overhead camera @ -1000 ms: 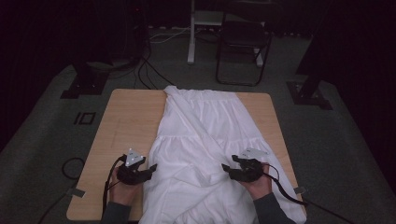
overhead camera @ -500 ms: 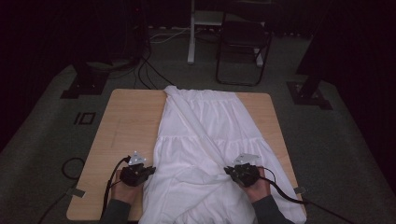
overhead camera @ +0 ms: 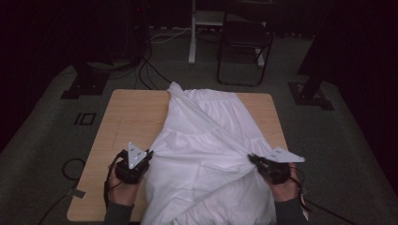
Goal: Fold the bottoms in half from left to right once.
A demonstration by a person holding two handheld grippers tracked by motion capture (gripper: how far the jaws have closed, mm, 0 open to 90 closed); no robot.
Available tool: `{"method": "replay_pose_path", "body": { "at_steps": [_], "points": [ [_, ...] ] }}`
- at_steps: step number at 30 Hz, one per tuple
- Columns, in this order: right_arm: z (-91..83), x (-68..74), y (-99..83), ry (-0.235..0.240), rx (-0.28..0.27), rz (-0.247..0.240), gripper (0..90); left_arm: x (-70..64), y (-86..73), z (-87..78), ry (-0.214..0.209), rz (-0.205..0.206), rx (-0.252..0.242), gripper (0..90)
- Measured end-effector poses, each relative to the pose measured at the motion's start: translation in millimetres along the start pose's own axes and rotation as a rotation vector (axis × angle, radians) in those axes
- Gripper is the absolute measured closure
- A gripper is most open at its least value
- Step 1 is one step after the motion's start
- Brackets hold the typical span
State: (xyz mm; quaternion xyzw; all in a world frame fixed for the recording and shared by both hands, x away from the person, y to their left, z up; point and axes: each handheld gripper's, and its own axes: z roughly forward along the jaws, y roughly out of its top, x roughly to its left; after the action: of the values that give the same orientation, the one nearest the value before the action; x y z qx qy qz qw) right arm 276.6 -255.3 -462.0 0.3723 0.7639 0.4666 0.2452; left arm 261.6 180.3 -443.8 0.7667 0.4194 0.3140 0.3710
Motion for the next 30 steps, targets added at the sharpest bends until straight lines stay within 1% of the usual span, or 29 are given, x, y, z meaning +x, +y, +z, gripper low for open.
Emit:
{"method": "replay_pose_path", "body": {
  "at_steps": [1,2,3,4,5,6,7,8,9,10,11,12,13,14,15,16,17,18,19,21,22,24,25,26,27,28,29,30],
  "points": [
    [0.0,0.0,0.0,0.0,0.0,0.0,88.4,-6.5,0.7,10.8,-0.017,0.007,0.008,78.6],
    [-10.3,-13.2,2.0,-0.054,-0.023,0.023,88.4,-13.7,-0.5,20.9,-0.019,0.022,0.019,64.7],
    [-12.9,-25.2,-0.1,-0.098,0.002,0.027,88.3,-21.2,-3.2,33.0,-0.057,0.032,0.045,59.7],
    [-9.2,-45.0,-11.8,-0.137,0.056,0.068,88.0,-33.0,-9.0,49.7,-0.081,0.041,0.071,52.1],
    [-9.2,-45.0,-11.8,-0.137,0.056,0.068,88.0,-33.0,-9.0,49.7,-0.081,0.041,0.071,50.9],
    [-4.3,-53.8,-20.1,-0.153,0.091,0.082,88.0,-39.5,-12.8,59.0,-0.112,0.048,0.091,50.9],
    [8.6,-67.9,-38.9,-0.175,0.156,0.109,87.8,-46.0,-17.1,68.4,-0.147,0.048,0.107,50.0],
    [8.6,-67.9,-38.9,-0.175,0.156,0.109,87.8,-52.3,-21.1,77.0,-0.159,0.055,0.131,50.0],
    [15.4,-73.0,-48.1,-0.182,0.186,0.121,87.7,-60.0,-26.3,87.6,-0.169,0.067,0.153,49.2],
    [23.5,-78.1,-58.5,-0.193,0.214,0.124,87.5,-63.9,-29.3,93.9,-0.172,0.076,0.17,49.0],
    [28.3,-80.8,-64.3,-0.197,0.226,0.122,87.3,-68.3,-33.7,103.6,-0.159,0.092,0.2,49.1],
    [35.4,-84.5,-73.0,-0.199,0.25,0.137,87.0,-70.1,-36.1,108.7,-0.15,0.1,0.216,49.8],
    [39.3,-86.2,-77.6,-0.197,0.261,0.145,86.5,-71.7,-38.9,115.3,-0.136,0.112,0.237,51.8],
    [43.9,-87.0,-82.9,-0.193,0.273,0.155,85.7,-71.1,-41.0,119.3,-0.132,0.111,0.229,55.0],
    [47.8,-87.6,-87.2,-0.188,0.287,0.156,85.0,-68.5,-40.5,121.7,-0.129,0.092,0.229,58.5],
    [51.5,-87.5,-90.8,-0.181,0.3,0.155,84.5,-67.2,-39.4,122.9,-0.118,0.094,0.232,62.3],
    [51.6,-87.6,-91.6,-0.173,0.287,0.151,84.0,-65.5,-38.0,124.6,-0.089,0.113,0.239,66.4],
    [51.7,-88.5,-91.5,-0.167,0.287,0.155,83.5,-63.9,-37.1,126.8,-0.059,0.137,0.239,68.2],
    [51.8,-89.1,-91.2,-0.16,0.289,0.162,83.4,-61.1,-36.1,129.6,-0.035,0.149,0.24,68.9],
    [53.4,-87.3,-90.6,-0.139,0.287,0.171,83.4,-52.6,-33.5,136.7,0.015,0.157,0.247,70.6],
    [54.9,-84.3,-89.8,-0.133,0.287,0.167,83.4,-46.3,-32.1,140.7,0.032,0.151,0.249,71.1],
    [59.5,-77.1,-87.2,-0.118,0.288,0.145,83.3,-31.4,-29.2,148.4,0.062,0.126,0.258,71.3],
    [66.2,-70.6,-83.2,-0.103,0.29,0.123,83.3,-24.0,-27.8,152.2,0.083,0.119,0.262,71.3],
    [66.2,-70.6,-83.2,-0.103,0.29,0.123,83.3,-16.4,-26.4,155.8,0.104,0.115,0.268,71.3],
    [70.3,-68.2,-80.8,-0.093,0.29,0.111,83.1,-7.0,-24.5,160.5,0.128,0.107,0.275,71.2],
    [75.8,-65.4,-77.3,-0.086,0.294,0.099,83.1,-2.0,-23.3,163.9,0.153,0.109,0.29,71.9],
    [79.5,-64.0,-75.1,-0.089,0.295,0.092,83.2,5.1,-22.0,168.2,0.174,0.112,0.293,72.1],
    [84.3,-62.6,-72.1,-0.093,0.298,0.082,83.6,12.3,-20.7,172.4,0.195,0.1,0.3,72.0]
  ]
}}
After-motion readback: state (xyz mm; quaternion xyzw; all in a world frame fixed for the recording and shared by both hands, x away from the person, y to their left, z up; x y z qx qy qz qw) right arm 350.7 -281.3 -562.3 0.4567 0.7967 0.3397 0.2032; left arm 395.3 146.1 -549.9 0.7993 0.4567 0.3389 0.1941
